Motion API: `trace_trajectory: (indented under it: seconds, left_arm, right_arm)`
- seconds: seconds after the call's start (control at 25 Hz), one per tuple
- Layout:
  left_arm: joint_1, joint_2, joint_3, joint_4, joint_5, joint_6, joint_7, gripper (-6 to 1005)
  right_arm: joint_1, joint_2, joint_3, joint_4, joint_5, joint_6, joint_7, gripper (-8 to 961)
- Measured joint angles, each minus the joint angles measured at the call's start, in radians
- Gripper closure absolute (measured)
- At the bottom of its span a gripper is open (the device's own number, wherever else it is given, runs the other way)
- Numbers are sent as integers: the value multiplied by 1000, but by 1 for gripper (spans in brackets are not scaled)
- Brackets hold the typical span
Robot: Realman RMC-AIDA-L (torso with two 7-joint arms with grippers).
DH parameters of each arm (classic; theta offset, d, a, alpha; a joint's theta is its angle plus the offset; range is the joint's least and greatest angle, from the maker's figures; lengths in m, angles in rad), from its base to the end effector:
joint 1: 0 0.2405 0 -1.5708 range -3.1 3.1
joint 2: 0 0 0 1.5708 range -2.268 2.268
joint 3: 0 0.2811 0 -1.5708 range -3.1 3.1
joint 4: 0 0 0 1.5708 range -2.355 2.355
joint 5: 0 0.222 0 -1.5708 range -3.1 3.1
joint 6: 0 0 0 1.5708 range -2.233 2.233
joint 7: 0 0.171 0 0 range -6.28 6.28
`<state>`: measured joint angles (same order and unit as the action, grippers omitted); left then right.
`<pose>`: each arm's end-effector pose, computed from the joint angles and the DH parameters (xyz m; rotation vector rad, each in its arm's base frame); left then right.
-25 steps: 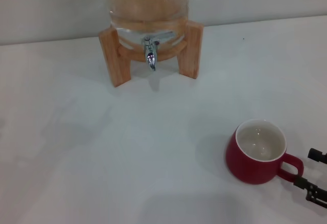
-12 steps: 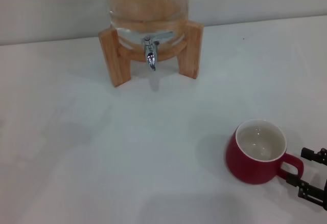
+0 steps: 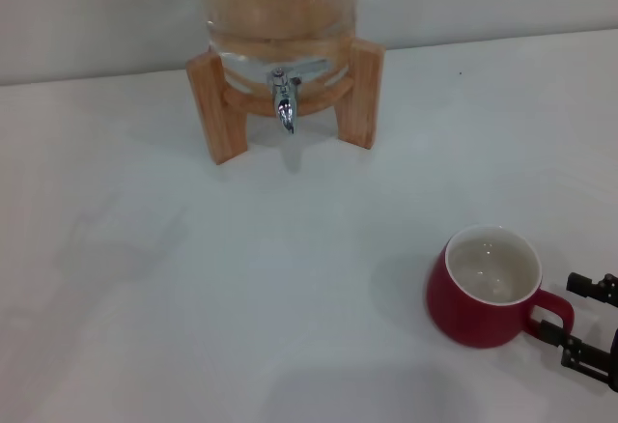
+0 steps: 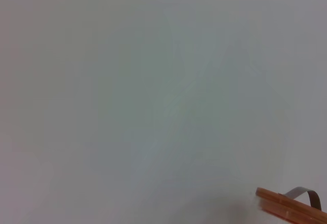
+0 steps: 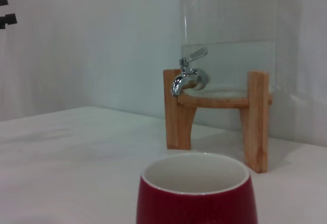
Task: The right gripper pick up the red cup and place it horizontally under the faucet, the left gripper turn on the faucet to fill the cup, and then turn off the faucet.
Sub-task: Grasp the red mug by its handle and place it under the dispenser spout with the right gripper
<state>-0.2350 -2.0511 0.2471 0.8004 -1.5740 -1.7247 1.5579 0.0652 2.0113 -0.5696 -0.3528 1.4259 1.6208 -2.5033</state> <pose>-0.3563 0.2892 0.1323 -1.8653 -0.7981 -1.2301 0.4105 0.1968 -0.0123 -2.2530 0.4882 0.6844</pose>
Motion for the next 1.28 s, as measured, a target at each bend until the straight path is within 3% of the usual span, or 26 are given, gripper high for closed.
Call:
trace_trajectory:
  seconds: [1.28]
  left_arm:
    - [0,-5,5,5,-2,-20,-6,127]
  right_arm:
    - [4,0,52,5,20,-68,1,260]
